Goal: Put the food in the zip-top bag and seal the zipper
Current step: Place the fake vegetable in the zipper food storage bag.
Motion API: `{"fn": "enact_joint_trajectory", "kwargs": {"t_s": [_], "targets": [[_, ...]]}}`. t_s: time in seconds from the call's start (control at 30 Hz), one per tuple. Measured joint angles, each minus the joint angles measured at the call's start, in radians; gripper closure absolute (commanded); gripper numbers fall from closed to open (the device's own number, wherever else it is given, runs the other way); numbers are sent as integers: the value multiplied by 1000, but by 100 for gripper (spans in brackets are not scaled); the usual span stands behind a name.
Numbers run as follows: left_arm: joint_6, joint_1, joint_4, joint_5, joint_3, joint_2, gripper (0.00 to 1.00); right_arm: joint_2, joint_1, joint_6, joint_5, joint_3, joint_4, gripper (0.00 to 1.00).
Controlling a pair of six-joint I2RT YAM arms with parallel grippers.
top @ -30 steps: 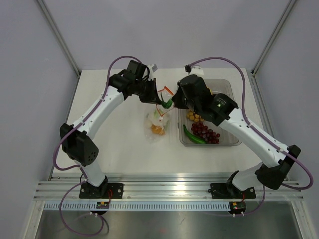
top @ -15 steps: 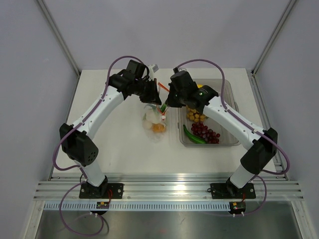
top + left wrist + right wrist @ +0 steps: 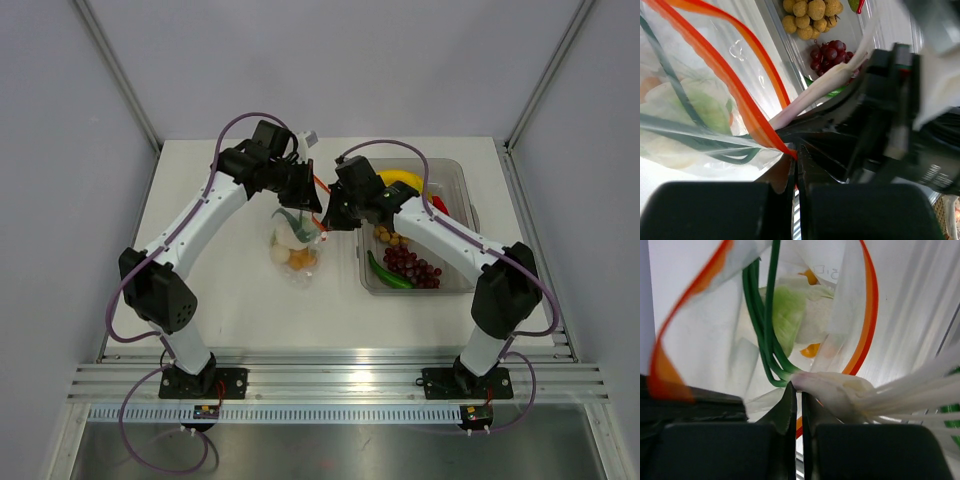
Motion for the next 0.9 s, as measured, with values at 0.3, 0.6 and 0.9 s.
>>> {"fn": "enact_joint_trajectory", "kwargs": {"t_s": [0.3, 0.6, 0.9], "targets": [[30, 3, -37, 13, 7, 0, 100, 1, -5, 16, -110, -74, 68, 100], [37, 0, -54, 110, 82, 39, 100, -94, -7, 26, -173, -133, 80, 100], [37, -18, -48, 169, 166, 89, 100, -121, -8, 35, -182, -152, 89, 100]]}}
